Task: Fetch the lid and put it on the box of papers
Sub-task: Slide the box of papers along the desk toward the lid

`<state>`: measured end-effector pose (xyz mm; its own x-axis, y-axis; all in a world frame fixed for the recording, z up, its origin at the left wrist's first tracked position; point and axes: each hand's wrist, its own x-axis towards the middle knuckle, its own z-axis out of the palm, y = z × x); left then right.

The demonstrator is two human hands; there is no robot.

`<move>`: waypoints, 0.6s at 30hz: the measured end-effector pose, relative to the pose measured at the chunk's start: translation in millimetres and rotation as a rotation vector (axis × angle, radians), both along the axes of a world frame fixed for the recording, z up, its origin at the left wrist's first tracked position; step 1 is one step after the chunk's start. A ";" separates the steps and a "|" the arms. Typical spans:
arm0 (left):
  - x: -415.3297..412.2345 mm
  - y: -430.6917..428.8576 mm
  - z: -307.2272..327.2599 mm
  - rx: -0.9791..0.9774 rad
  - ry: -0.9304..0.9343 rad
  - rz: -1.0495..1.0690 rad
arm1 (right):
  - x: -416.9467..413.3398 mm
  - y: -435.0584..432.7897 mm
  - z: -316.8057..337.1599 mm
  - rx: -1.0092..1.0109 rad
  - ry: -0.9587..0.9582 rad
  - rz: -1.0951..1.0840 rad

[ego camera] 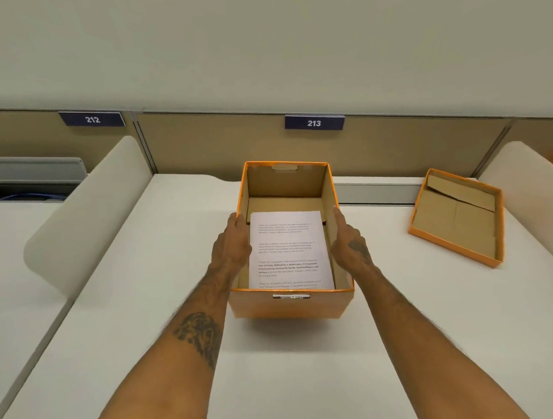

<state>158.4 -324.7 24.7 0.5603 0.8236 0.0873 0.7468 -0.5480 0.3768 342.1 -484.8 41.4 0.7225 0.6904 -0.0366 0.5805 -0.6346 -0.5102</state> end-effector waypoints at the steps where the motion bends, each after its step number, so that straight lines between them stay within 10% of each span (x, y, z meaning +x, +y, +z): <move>1: 3.4 -12.1 -0.7 0.004 0.004 -0.007 | 2.5 -13.2 -0.6 -0.010 0.003 -0.005; 18: 29.9 -66.3 -35.4 -0.072 0.043 -0.047 | 28.0 -67.8 -41.7 -0.052 0.059 -0.068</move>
<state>188.3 -391.0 -10.7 0.6004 0.7997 0.0032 0.7375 -0.5552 0.3846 370.1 -552.6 -0.3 0.7630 0.6361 -0.1148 0.5053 -0.6977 -0.5078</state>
